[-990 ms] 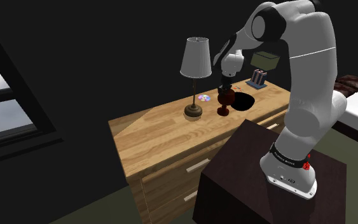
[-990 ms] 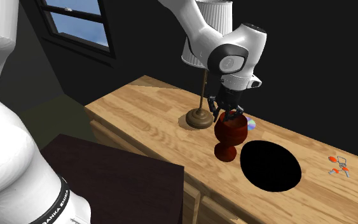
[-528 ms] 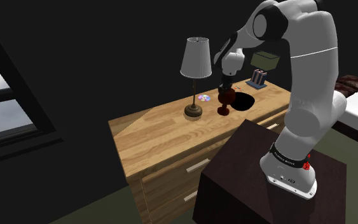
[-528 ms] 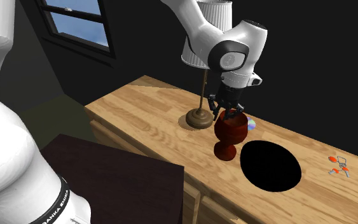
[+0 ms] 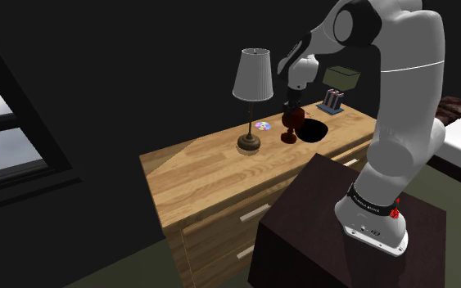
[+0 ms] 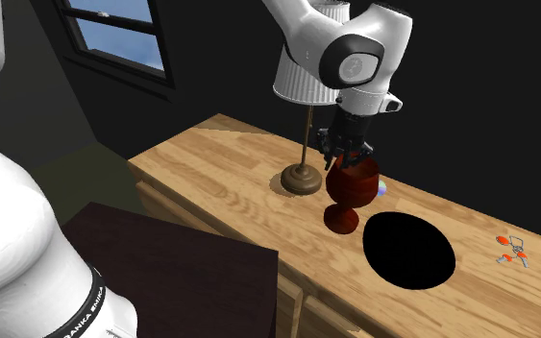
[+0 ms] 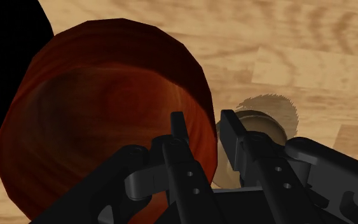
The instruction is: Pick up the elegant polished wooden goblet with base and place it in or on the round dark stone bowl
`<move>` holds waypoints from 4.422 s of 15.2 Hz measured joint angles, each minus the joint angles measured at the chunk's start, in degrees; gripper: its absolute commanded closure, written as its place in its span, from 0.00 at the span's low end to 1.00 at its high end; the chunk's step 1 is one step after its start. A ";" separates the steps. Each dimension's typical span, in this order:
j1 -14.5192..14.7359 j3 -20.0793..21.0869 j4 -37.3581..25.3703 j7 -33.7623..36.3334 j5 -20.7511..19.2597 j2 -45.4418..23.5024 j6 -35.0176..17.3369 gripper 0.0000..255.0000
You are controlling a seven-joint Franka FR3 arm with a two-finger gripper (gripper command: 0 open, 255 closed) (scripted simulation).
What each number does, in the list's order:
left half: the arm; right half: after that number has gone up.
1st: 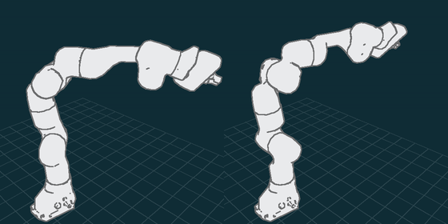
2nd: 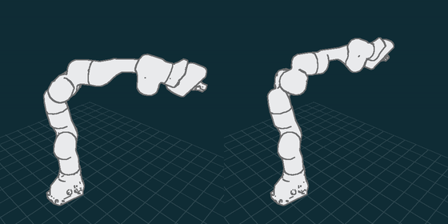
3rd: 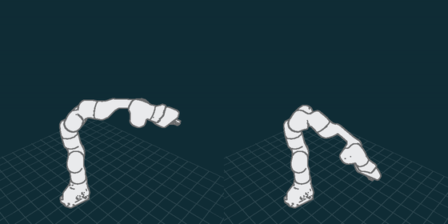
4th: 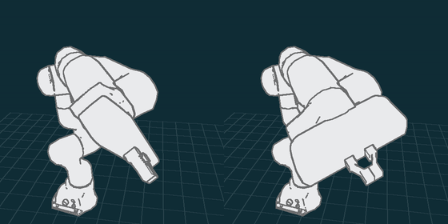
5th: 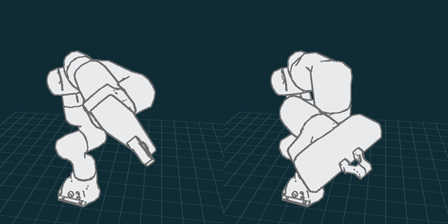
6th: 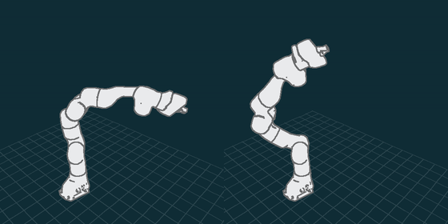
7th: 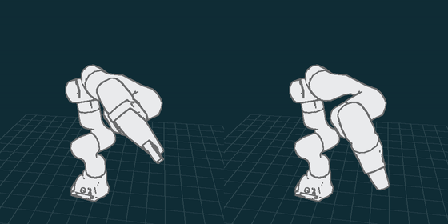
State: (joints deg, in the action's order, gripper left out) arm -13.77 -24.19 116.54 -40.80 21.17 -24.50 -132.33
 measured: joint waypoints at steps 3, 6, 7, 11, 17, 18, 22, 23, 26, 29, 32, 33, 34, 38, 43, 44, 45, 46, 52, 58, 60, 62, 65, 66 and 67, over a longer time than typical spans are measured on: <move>0.42 -0.67 -0.21 0.85 -1.20 1.73 1.74 1.00; 0.82 -1.24 -0.42 1.67 -2.33 3.38 3.37 1.00; 0.95 -1.43 -0.59 1.99 -2.73 3.91 4.01 1.00; 1.53 -2.03 -1.21 3.30 -4.18 5.98 6.35 1.00; 2.06 -2.83 -2.49 4.84 -6.23 8.93 10.06 1.00; 2.11 -2.95 -2.68 5.04 -6.53 9.37 10.64 1.00; 2.45 -3.28 -3.70 6.07 -7.70 11.06 13.04 1.00; 2.02 -3.54 -4.47 5.57 -7.79 11.01 13.85 1.00; -0.09 -4.69 -7.87 3.02 -7.78 10.21 16.91 1.00; -2.68 -5.95 -11.42 -0.21 -7.56 9.05 19.91 1.00; -5.26 -7.10 -15.60 -3.14 -7.35 7.88 23.43 1.00; -6.30 -7.38 -17.42 -4.27 -6.98 6.93 24.60 1.00; -7.48 -7.70 -19.43 -5.51 -6.63 5.94 25.91 1.00; -10.29 -8.38 -23.57 -8.40 -5.76 3.67 28.44 1.00; -10.50 -8.05 -21.72 -9.21 -4.94 2.40 25.62 1.00; -10.53 -7.99 -21.31 -9.36 -4.79 2.19 25.05 1.00; -10.55 -7.87 -20.94 -9.48 -4.56 1.83 24.37 1.00; -10.50 -7.79 -20.38 -9.56 -4.43 1.68 23.70 1.00; -10.91 -7.26 -18.12 -10.77 -3.17 -0.16 19.96 1.00; -11.29 -6.48 -16.56 -11.75 -1.68 -2.44 16.46 1.00; -11.51 -6.21 -16.17 -12.15 -1.17 -3.23 15.40 1.00; -11.61 -5.90 -15.53 -12.51 -0.63 -3.97 14.11 1.00; -11.79 -5.60 -15.11 -12.91 -0.10 -4.73 12.93 1.00; -11.81 -5.56 -15.23 -12.94 -0.02 -4.78 12.89 1.00; -11.82 -5.55 -15.23 -12.99 0.01 -4.76 12.85 1.00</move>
State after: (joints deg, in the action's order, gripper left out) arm -25.60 -29.74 101.31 -53.79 21.18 -29.26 -119.47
